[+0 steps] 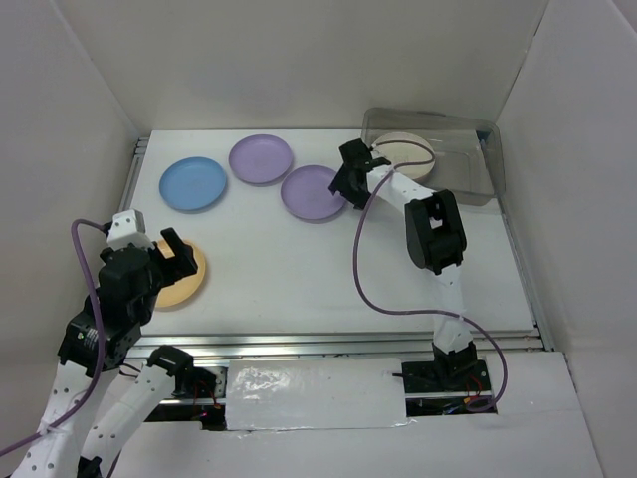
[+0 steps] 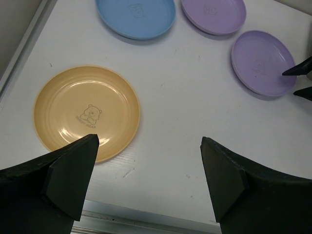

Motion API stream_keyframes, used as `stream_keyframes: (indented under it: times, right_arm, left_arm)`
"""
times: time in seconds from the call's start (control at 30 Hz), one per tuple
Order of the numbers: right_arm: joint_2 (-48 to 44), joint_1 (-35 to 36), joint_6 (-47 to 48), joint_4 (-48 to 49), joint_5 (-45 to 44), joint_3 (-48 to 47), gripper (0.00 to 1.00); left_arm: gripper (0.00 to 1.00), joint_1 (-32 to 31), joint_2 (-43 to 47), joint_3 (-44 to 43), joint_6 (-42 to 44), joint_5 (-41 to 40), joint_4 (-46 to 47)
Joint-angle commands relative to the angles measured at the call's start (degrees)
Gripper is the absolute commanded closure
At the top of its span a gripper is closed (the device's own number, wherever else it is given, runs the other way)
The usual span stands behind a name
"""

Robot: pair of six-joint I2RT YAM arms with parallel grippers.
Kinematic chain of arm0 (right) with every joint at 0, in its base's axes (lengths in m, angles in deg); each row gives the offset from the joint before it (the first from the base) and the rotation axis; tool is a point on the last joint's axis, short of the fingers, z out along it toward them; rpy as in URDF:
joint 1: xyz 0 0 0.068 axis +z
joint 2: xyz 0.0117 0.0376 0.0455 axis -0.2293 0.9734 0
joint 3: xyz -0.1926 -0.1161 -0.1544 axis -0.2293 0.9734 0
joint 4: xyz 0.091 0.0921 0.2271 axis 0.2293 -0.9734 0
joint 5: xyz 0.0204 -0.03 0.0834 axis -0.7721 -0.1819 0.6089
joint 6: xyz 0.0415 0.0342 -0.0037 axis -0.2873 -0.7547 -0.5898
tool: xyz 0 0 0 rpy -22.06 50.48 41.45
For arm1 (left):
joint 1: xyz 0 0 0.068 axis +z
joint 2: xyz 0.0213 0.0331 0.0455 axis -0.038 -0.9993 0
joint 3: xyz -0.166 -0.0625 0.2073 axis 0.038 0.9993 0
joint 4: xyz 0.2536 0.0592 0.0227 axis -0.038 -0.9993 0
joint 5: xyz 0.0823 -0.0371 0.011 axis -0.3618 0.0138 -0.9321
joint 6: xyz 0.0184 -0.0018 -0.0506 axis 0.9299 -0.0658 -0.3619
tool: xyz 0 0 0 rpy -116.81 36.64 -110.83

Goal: Place the plates into the plastic bin on the countertop

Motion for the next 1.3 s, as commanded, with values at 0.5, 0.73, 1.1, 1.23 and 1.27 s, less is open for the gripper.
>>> stream_keyframes:
  times: [0.5,0.73,1.1,1.23,1.27]
  right_arm:
    - [-20.04,5.31,2.11,2.02,-3.95,15.31,1.0]
    - [-30.9,-8.7,7.12,-1.37,3.7,10.16,1.0]
    - [-10.25,-28.78,12.66,-6.15,14.26,-10.68,1.0]
    - [-5.68,-30.89,12.76,-6.86,18.1,-13.07,1.0]
    - [-5.59,-31.24,12.41,-6.07,18.2,-11.33,1.0]
  left_arm:
    - [0.01,-0.33,1.15,0.0,0.11,-0.42,1.82]
    - [0.01,-0.25,0.71,0.0,0.29,-0.33,1.99]
    - [0.01,-0.33,-0.43,0.08,0.47,0.28,2.0]
    - [0.01,-0.33,-0.43,0.17,0.64,0.63,2.26]
    - [0.01,-0.33,-0.61,0.17,0.82,0.72,2.35]
